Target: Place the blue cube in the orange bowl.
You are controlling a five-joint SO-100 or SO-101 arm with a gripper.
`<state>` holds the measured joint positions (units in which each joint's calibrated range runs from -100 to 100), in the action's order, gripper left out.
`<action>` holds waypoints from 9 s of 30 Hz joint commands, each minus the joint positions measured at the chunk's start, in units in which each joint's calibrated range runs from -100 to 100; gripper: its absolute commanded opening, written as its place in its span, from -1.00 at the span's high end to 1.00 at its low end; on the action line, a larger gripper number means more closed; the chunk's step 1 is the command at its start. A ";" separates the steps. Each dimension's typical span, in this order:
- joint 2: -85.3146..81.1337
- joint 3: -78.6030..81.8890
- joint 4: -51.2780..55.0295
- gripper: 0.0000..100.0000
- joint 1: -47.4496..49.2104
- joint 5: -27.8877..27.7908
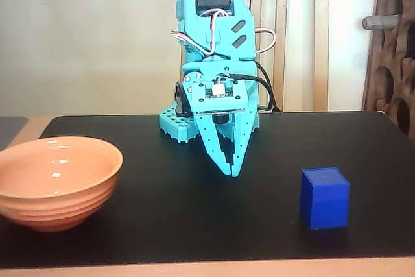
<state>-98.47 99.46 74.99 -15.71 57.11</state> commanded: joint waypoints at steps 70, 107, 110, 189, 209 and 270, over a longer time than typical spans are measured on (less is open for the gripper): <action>-0.85 0.54 0.10 0.78 -0.34 -0.05; -0.85 0.54 0.27 0.17 -0.54 -1.31; -0.85 0.54 0.10 0.17 -0.44 -0.99; 63.83 -55.54 -19.76 0.17 28.44 11.40; 69.28 -53.00 -26.12 0.17 31.25 14.97; 77.38 -40.20 -40.49 0.17 29.05 14.55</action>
<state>-17.93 59.93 36.77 12.71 71.32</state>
